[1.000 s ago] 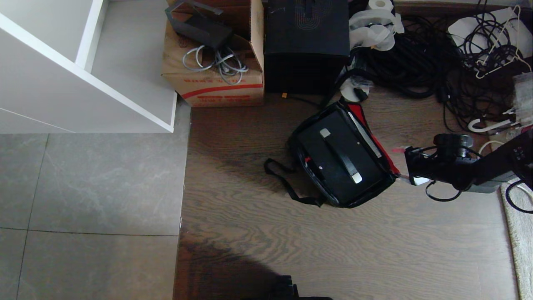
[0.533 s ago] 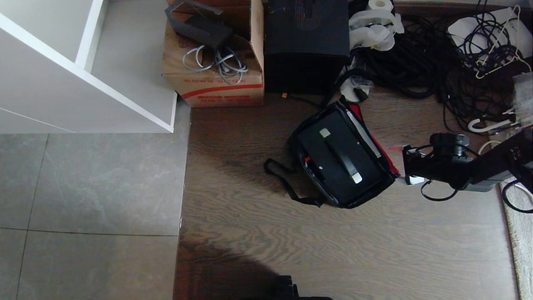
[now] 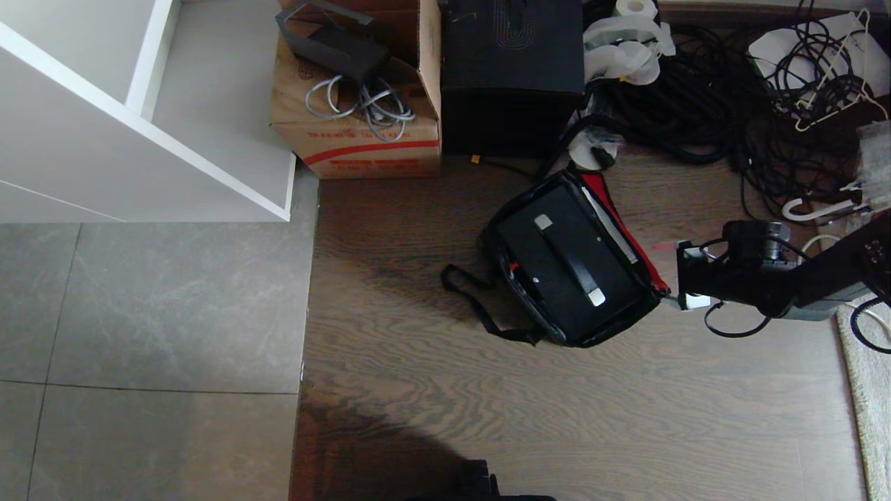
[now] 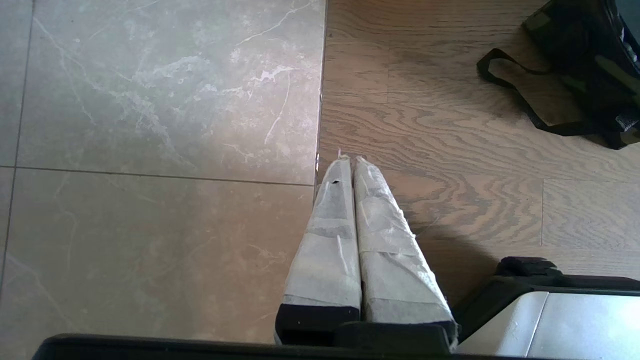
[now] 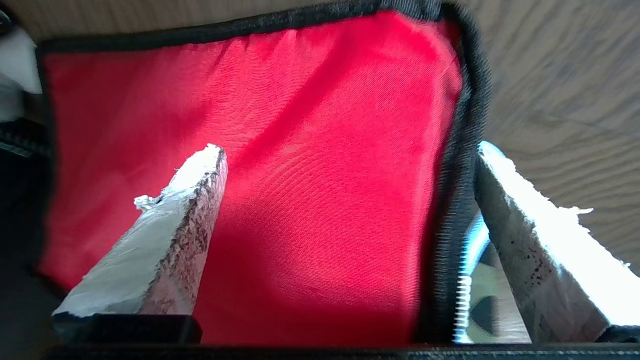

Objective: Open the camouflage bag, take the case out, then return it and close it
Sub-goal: Close the top of the storage box

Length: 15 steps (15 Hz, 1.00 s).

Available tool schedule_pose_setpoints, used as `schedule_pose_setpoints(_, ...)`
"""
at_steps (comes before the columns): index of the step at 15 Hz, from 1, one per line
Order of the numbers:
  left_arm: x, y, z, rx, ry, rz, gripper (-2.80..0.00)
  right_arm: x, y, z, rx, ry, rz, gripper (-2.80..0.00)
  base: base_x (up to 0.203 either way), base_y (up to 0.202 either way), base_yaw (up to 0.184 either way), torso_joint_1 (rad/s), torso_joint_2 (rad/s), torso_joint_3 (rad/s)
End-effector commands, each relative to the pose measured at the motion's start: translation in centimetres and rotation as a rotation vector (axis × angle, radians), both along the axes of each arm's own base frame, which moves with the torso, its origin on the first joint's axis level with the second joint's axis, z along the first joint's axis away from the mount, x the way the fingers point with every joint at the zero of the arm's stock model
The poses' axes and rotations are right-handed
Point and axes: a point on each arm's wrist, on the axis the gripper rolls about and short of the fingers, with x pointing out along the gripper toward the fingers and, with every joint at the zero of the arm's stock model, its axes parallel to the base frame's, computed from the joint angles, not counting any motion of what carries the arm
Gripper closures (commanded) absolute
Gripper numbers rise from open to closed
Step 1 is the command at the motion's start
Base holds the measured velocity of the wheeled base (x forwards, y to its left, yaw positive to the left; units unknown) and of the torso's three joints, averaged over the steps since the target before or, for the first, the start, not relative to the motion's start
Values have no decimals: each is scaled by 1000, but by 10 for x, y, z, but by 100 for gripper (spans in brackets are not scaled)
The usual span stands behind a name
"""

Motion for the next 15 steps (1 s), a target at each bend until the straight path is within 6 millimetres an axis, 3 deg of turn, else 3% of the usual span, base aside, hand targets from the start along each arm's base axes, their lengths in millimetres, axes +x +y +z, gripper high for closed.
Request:
schedule_pose_setpoints(1, 0, 0, 0, 0, -3, 0, 0, 1, 1, -1, 8, -4, 1, -280, 0, 0, 0, 0, 0, 0)
schedule_pose_setpoints(4, 0, 0, 0, 0, -3, 0, 0, 4, 1, -8, 3, 2, -2, -280, 0, 0, 0, 0, 0, 0)
schedule_pose_setpoints(5, 0, 0, 0, 0, -3, 0, 0, 4, 0, -9, -1, 4, -16, -13, 0, 0, 0, 0, 0, 0)
schedule_pose_setpoints(6, 0, 0, 0, 0, -1, 0, 0, 6, 0, -10, -8, 3, -18, 0, 0, 0, 0, 0, 0, 0)
schedule_pose_setpoints(12, 0, 0, 0, 0, -2, 0, 0, 4, 0, -3, -92, -19, 13, 0, 0, 0, 0, 0, 0, 0)
schedule_pose_setpoints(15, 0, 0, 0, 0, -1, 0, 0, -11, 3, 6, -195, -21, 64, 0, 0, 0, 0, 0, 0, 0)
